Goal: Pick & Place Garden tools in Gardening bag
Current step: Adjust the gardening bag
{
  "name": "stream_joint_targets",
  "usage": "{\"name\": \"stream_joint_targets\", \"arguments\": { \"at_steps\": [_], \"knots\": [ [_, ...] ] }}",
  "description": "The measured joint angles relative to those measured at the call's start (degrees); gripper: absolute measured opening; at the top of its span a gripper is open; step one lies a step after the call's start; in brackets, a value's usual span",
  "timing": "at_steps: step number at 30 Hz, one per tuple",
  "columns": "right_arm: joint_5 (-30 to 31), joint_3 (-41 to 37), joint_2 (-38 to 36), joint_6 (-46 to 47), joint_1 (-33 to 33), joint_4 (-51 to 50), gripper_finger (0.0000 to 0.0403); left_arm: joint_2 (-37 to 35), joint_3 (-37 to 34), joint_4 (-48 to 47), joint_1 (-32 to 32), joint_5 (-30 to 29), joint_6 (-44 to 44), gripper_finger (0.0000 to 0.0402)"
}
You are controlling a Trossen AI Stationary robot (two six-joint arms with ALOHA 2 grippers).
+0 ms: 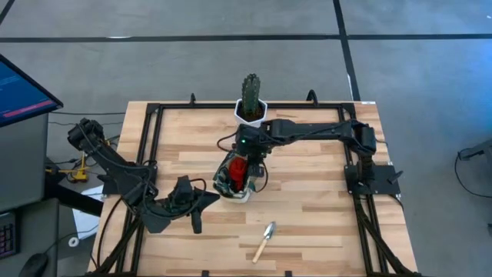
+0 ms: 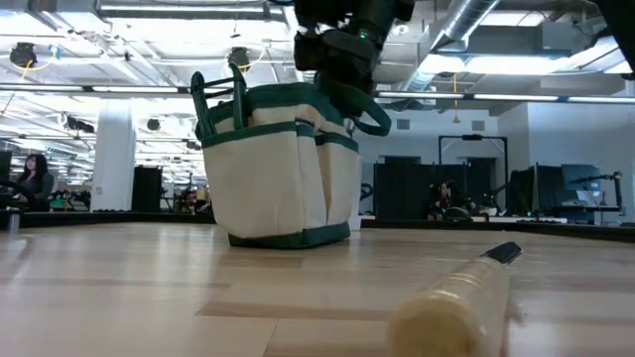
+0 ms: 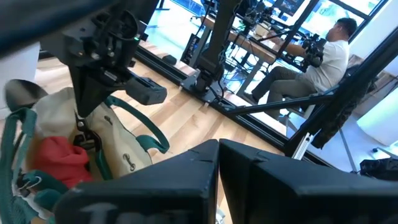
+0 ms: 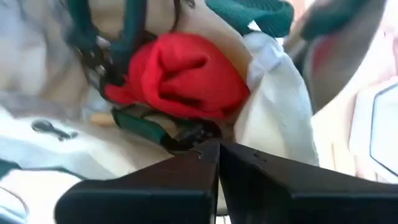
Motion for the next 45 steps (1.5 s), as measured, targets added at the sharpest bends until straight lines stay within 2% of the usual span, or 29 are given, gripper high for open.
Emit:
{"name": "stream_joint_targets", "arguments": {
  "at_steps": [11,18,23,27,32,35,40,45],
  "knots": [
    [-0.03,0.04,-0.06,-0.29,2.86,-12.50,0.0000,0.00,0.00,0.09,0.05,-0.11,0.09,0.0001],
    [-4.15,-0.01,-0.52,2.73,7.43,-14.22,0.0000,0.00,0.00,0.07,0.07,-0.09,0.09,0.0001],
    [-4.42,-0.01,-1.09,4.65,10.11,-13.44,0.0000,0.00,0.00,0.07,0.07,1.46,-0.39,0.0001],
    [-1.49,-0.03,-1.50,5.89,10.68,-12.92,0.0000,1.00,-0.86,0.49,0.62,5.85,-5.60,0.0001],
    [-1.12,-0.03,-1.79,7.22,10.21,-11.25,0.0000,6.30,-4.52,0.68,1.98,12.96,-19.28,0.0001],
    [1.75,-0.01,-1.79,7.42,10.17,-9.89,0.0000,11.13,-5.75,4.69,2.79,15.50,-24.05,0.0001],
    [2.79,-0.01,-1.79,7.20,9.45,-8.37,0.0000,19.45,-5.77,19.62,5.18,22.30,-23.37,0.0001],
    [2.99,-0.01,-1.79,5.68,7.33,-7.89,0.0000,26.96,-5.70,31.44,7.75,23.31,-21.09,0.0001]
  ]
}}
